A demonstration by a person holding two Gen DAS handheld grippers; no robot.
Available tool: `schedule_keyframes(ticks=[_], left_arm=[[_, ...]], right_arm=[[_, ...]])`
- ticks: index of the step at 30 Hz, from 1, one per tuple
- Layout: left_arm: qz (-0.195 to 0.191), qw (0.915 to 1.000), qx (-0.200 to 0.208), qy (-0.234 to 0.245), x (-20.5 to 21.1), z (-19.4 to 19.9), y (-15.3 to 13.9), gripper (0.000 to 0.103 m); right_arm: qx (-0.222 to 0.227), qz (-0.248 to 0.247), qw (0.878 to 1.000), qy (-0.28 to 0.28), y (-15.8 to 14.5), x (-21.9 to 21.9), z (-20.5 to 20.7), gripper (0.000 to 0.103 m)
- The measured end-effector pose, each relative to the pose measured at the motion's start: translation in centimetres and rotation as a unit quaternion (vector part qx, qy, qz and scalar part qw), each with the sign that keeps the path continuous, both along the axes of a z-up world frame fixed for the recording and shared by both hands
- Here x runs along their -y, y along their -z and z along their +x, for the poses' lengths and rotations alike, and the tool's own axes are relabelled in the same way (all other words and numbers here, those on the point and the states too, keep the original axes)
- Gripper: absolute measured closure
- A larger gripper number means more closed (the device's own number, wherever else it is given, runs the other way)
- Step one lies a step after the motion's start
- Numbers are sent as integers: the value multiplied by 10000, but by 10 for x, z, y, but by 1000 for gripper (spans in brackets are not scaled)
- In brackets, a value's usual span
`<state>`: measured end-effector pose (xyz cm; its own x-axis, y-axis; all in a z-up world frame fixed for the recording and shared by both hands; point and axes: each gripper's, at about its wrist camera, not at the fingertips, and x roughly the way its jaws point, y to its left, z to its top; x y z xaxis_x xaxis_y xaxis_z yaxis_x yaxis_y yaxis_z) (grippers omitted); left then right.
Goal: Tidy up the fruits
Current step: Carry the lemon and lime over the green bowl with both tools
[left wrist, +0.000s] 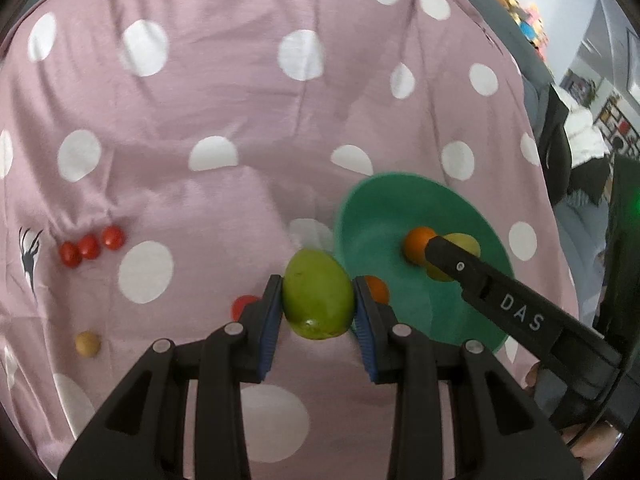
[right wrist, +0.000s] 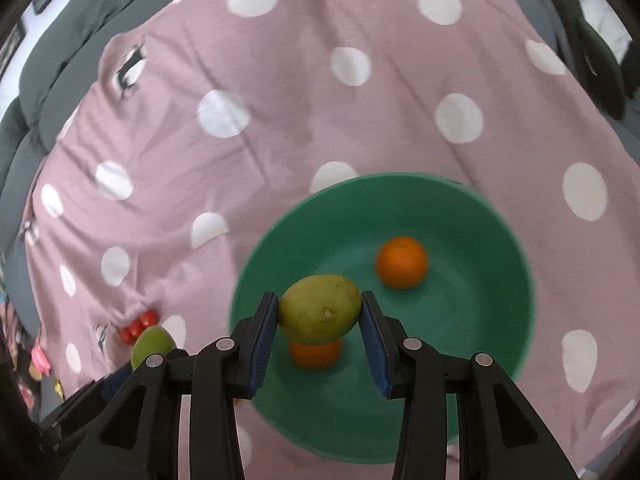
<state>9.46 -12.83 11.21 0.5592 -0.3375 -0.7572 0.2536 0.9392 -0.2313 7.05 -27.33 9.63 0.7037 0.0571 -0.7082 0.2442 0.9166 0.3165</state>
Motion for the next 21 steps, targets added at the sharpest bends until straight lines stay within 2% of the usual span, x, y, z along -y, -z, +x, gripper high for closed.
schedule_keyframes(ticks=[8,11,21], left_arm=[[-40,9997,44,231,27,12,-3,69],[-110,9994,-23,323,33,16,0,69],[37,9985,-133,537,45,15,11,69]], right_arm=[[-83,-111,9983,565,3,23,-7,60],[-146,-106,9979,621,6,26,-5,60],[-275,-195,9961,816,12,36,-6,60]])
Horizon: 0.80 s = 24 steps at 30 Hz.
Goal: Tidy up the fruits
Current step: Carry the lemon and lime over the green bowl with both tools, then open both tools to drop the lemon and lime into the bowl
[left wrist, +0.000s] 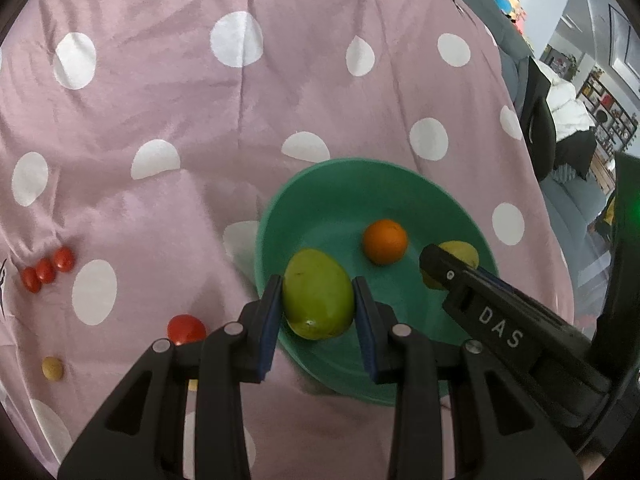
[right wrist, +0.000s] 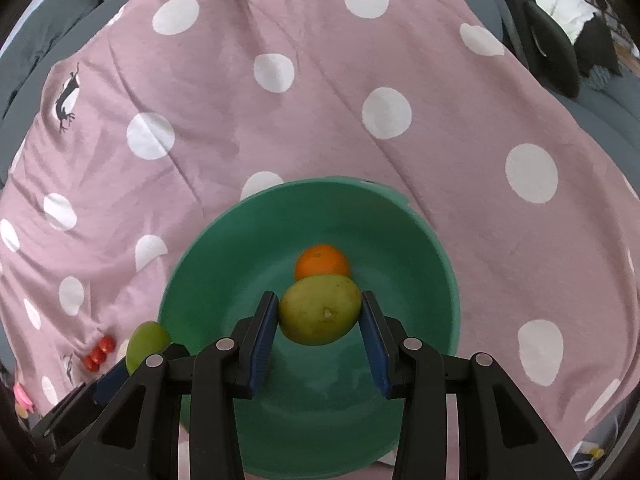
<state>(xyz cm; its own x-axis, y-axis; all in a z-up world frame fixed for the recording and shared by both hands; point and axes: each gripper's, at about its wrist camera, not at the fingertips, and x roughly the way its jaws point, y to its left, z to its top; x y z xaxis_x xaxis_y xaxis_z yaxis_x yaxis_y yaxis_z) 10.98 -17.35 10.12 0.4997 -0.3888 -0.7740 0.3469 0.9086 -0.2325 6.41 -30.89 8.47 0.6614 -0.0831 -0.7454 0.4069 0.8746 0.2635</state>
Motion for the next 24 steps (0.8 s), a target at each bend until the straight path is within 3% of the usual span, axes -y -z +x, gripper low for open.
schedule_keyframes(ticks=[12,24], left_arm=[[113,9994,-137,302,19,-2,13,69],[70,9992,-242,304,19,-1,17,67]], right_arm=[[-162,-167,9996,183,4,6,-1,60],[-275,-189,9993,168,6,6,2,60]])
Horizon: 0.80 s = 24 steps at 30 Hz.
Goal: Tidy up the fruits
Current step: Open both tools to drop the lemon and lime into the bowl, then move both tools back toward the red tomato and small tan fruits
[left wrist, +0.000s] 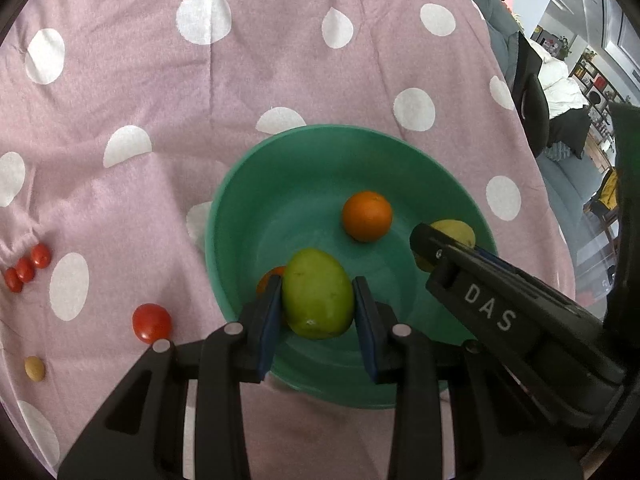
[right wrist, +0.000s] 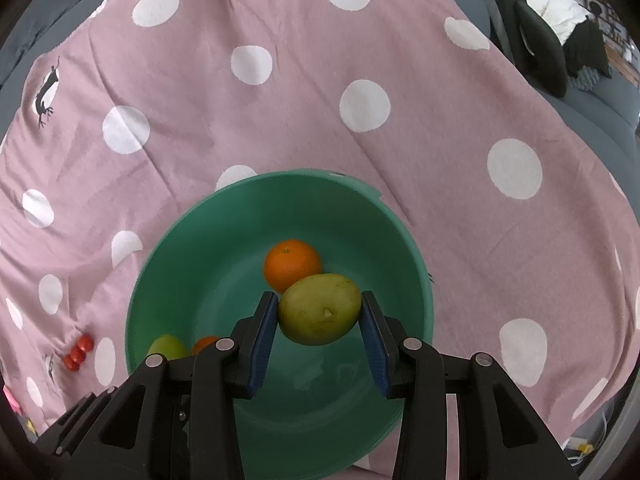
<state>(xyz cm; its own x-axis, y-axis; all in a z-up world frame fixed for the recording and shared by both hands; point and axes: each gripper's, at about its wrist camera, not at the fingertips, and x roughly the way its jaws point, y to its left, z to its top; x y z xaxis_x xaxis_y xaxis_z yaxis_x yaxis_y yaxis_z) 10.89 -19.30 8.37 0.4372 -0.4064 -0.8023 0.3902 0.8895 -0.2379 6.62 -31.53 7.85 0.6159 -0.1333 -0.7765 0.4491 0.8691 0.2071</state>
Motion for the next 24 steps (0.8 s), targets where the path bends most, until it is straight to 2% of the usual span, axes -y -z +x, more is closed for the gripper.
schedule_keyframes(ticks=[5,9,10,12,13,16,21,24], left_arm=[[22,9999,125,21,-3,-6,-8,50],[-75,9999,104,16,-11,-8,-13,49],[-99,9999,106,19,-13,-10,-15,49],[-116,9998,161,-33,-19,-14,-20,43],[-91,9997,189,-94,-22,-15,-22,40],[-89,9990,295,-330,-41,-19,-30,40],[-147,9952,76,-962,-83,-20,-29,39],[-22,9893,5,-1460,-110,-19,-30,39]], right_arm=[[-45,-2,10000,-14,1,-1,0,60],[-70,-10,10000,-22,0,-2,-1,59],[-59,-26,10000,-37,0,-2,-1,56],[1,-67,10000,-67,-3,-4,-2,52],[30,-67,9999,-71,-4,-4,-2,51],[67,-107,9999,-92,-6,-6,-3,51],[145,-152,9993,-309,-12,-15,-2,51],[277,-138,9983,-503,-19,-24,-4,51]])
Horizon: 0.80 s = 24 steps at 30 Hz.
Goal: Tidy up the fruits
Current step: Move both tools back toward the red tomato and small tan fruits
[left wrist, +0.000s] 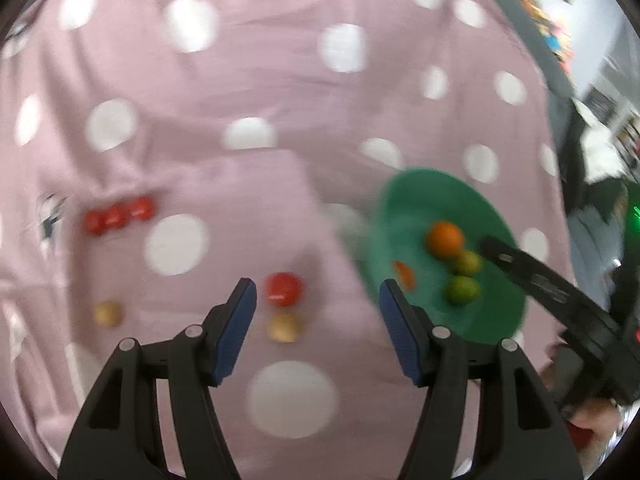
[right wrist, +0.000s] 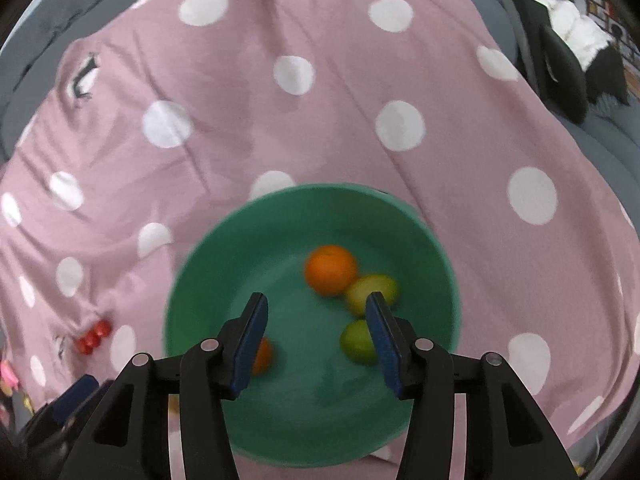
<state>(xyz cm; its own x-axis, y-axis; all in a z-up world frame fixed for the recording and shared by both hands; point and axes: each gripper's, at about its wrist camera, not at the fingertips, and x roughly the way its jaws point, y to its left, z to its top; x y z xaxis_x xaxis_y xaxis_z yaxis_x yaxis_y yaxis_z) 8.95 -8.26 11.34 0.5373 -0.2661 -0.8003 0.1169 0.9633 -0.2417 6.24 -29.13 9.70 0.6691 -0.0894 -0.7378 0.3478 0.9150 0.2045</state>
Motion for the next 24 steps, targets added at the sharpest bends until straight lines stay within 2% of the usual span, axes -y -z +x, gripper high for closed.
schedule_keyframes(ticks=[4,8,12,17,20,24], left_arm=[[-48,9982,88,-588,-38,-9,-3,34],[-85,9930,4,-1176,-76,-19,5,33],[-29,9843,-106,-1762,-107,-24,14,33],[-286,9786,-269,-2018,-136,-26,26,33],[-227,9740,-215,-2243,-143,-27,27,33],[-217,9743,-221,-2230,-145,-28,28,33]], right_arm=[[178,99,9986,-496,-7,-18,2,42],[262,249,9956,-870,-9,-37,7,42],[263,113,9923,-1206,-12,-61,10,42],[149,-112,9863,-1637,-11,-92,15,42],[184,-205,9833,-1797,-12,-102,14,42],[159,-234,9805,-1944,-11,-112,15,42]])
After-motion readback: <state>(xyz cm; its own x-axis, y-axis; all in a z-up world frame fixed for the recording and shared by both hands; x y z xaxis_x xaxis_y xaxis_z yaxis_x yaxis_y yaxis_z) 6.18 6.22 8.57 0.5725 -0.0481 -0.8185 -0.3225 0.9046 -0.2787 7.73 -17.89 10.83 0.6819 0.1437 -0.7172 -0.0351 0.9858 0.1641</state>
